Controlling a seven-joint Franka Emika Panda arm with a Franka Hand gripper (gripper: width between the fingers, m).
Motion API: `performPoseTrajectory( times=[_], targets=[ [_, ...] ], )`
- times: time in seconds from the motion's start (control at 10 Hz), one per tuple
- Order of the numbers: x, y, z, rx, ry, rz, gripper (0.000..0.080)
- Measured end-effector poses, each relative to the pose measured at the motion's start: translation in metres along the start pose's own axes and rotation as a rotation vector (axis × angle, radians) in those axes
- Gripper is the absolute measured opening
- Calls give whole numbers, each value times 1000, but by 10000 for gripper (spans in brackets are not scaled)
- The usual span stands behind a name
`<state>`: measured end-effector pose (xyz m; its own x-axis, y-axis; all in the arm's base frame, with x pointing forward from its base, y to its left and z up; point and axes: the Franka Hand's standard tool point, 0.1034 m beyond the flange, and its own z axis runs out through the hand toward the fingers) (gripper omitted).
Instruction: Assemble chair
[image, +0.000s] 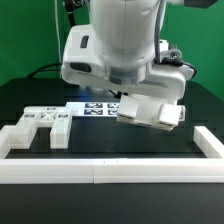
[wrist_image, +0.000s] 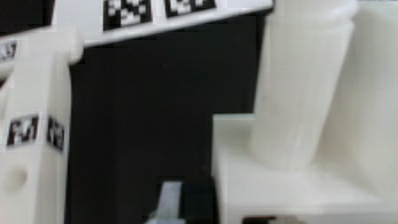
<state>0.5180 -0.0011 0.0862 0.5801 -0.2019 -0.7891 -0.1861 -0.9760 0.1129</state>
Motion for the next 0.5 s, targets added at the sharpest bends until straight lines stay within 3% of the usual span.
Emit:
performPoseTrajectory(
  times=[0.3,0.4,0.5],
  targets=[
    [8,3,2,-8,-41,16,35],
    [9,4,3,-8,-42,17,248],
    [9,5,3,-7,-42,18,248]
  ],
)
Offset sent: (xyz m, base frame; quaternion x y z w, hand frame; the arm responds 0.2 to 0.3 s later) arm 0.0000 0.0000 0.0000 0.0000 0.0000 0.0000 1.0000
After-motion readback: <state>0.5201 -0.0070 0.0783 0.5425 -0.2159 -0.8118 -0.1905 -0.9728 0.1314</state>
